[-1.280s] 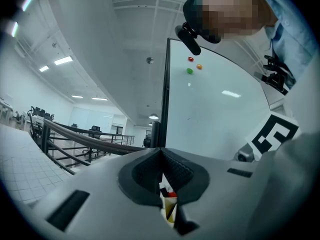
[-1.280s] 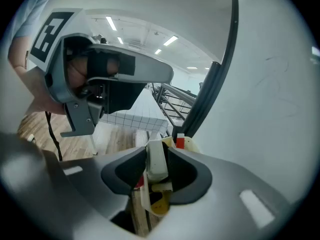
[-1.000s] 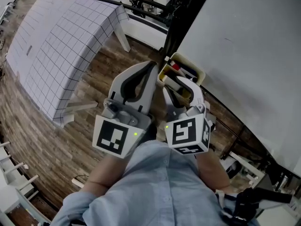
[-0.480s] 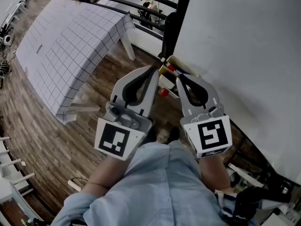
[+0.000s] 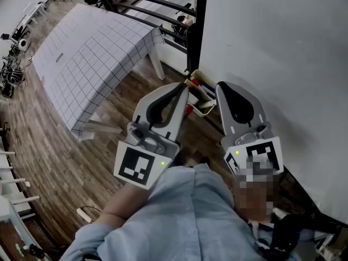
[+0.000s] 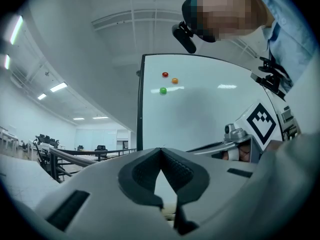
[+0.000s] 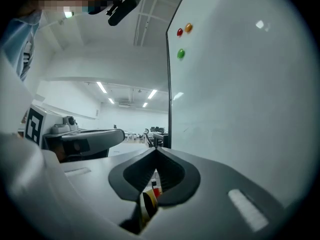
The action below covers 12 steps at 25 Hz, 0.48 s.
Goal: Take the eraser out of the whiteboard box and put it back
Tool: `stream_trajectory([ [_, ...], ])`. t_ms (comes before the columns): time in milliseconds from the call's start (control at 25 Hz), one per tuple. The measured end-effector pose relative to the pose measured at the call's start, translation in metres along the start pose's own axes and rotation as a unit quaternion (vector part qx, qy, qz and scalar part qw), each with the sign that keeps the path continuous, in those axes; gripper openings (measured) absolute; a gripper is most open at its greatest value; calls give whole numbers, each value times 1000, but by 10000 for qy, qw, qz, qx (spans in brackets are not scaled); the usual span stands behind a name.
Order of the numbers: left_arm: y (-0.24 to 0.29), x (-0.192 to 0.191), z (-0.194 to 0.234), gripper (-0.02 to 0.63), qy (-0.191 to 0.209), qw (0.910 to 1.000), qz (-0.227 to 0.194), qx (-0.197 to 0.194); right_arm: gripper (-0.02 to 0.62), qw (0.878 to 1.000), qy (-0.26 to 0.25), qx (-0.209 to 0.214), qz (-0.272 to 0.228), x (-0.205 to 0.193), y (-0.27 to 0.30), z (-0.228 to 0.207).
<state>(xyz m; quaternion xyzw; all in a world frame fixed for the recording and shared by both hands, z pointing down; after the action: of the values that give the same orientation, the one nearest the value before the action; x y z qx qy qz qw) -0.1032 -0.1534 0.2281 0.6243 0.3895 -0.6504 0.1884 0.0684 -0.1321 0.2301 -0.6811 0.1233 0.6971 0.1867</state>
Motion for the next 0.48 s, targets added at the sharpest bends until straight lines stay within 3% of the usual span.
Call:
stream_trajectory([
  [480, -2, 7, -17, -2, 166, 9998, 40, 116, 0, 9996, 19, 149, -234, 10, -14, -7],
])
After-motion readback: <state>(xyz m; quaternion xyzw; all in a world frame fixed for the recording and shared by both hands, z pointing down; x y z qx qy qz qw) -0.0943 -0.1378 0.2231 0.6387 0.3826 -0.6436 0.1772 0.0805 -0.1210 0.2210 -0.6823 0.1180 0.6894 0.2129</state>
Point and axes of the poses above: the fingertips, and each gripper's own axes: y forward along the fingers, z to its left, x out of its top, the point moved 9 cm from there along -y, backward along the fingers, and after that the axes turned 7 degrees about -z, right-handed, at the moved point
